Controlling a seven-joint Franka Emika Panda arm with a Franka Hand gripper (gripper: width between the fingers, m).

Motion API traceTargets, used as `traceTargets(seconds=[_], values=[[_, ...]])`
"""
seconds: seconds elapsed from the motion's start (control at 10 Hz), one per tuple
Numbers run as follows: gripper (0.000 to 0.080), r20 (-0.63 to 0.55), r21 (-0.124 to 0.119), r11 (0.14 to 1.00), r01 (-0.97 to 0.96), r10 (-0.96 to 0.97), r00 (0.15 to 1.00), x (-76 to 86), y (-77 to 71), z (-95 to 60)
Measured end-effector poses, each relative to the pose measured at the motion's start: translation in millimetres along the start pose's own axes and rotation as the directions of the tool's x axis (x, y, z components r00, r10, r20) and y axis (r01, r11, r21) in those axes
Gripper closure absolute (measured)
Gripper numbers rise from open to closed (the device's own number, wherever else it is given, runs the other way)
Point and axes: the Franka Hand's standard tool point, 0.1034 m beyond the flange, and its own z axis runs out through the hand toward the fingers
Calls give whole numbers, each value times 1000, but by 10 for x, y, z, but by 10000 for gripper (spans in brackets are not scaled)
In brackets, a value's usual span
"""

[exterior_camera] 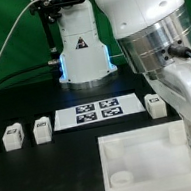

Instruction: Assemble one leg

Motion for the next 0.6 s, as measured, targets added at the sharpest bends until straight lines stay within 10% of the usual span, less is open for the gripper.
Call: traceTargets(seconds=[0.1,0.5,0.6], values=[[161,-1,-41,979,199,-199,980,-27,1,-10],[151,-1,-56,793,607,-608,794,-17,-5,-12],[151,-14,-105,660,744,-749,662,9,-12,-24]])
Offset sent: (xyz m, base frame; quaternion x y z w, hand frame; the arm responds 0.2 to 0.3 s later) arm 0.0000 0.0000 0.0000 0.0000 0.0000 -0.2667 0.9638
